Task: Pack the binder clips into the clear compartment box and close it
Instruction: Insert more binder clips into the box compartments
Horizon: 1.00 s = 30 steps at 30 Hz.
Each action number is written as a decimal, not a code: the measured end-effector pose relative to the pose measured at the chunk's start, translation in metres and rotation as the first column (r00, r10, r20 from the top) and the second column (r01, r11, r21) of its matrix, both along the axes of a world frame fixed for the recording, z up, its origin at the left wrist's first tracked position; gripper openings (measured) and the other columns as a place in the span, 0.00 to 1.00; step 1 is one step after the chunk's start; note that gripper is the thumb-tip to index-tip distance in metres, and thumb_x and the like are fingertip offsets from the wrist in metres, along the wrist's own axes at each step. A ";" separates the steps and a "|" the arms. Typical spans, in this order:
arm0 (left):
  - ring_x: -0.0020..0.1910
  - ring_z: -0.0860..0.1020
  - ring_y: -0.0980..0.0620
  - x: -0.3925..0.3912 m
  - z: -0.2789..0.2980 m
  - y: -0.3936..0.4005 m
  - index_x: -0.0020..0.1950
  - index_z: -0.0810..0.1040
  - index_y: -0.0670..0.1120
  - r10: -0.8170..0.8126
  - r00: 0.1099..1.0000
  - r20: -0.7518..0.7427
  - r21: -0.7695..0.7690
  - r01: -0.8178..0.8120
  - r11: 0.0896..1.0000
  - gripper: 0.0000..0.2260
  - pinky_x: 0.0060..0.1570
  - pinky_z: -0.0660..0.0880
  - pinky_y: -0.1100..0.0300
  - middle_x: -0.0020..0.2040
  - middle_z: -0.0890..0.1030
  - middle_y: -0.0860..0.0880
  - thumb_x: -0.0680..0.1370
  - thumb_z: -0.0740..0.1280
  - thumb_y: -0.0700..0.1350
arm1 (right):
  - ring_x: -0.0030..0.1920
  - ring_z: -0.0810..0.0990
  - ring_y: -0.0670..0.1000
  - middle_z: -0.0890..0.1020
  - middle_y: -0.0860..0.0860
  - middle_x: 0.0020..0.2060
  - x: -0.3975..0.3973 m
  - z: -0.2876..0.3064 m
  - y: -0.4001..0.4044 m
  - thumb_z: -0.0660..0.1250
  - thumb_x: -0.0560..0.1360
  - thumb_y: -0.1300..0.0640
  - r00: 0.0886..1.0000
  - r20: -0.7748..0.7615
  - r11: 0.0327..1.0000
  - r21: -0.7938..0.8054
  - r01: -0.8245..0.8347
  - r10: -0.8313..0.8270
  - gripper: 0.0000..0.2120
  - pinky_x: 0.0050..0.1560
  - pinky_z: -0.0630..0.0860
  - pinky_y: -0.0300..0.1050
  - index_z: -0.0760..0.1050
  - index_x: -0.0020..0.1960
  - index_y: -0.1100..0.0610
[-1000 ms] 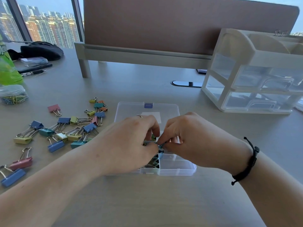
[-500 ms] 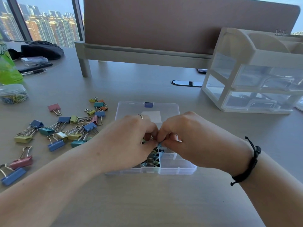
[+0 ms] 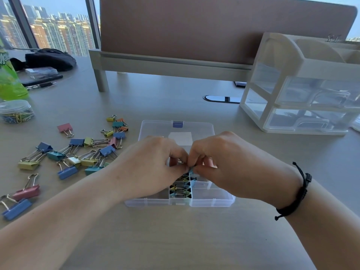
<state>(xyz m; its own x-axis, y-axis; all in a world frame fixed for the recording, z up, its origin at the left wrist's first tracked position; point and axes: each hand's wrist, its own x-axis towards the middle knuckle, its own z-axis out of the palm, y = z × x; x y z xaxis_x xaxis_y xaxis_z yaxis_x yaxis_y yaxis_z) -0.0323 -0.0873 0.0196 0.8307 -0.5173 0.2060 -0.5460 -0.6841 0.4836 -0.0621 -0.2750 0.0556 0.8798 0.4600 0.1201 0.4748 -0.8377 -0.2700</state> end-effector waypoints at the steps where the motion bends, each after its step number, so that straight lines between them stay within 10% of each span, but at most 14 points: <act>1: 0.46 0.79 0.59 0.000 0.000 0.000 0.51 0.82 0.65 -0.003 1.000 -0.009 -0.003 0.003 1.000 0.11 0.45 0.79 0.52 0.45 0.82 0.61 0.74 0.62 0.58 | 0.40 0.78 0.44 0.80 0.42 0.38 0.000 0.000 0.000 0.68 0.76 0.55 1.000 0.002 1.000 0.008 0.003 -0.003 0.05 0.41 0.75 0.38 0.80 0.48 0.46; 30: 0.41 0.77 0.61 -0.003 0.000 -0.002 0.49 0.82 0.63 0.030 1.000 0.009 -0.005 -0.030 1.000 0.05 0.43 0.77 0.56 0.40 0.78 0.60 0.75 0.68 0.55 | 0.41 0.79 0.41 0.80 0.42 0.31 0.004 -0.005 0.001 0.75 0.70 0.59 0.998 0.062 0.991 0.130 0.014 -0.023 0.10 0.43 0.75 0.34 0.76 0.37 0.48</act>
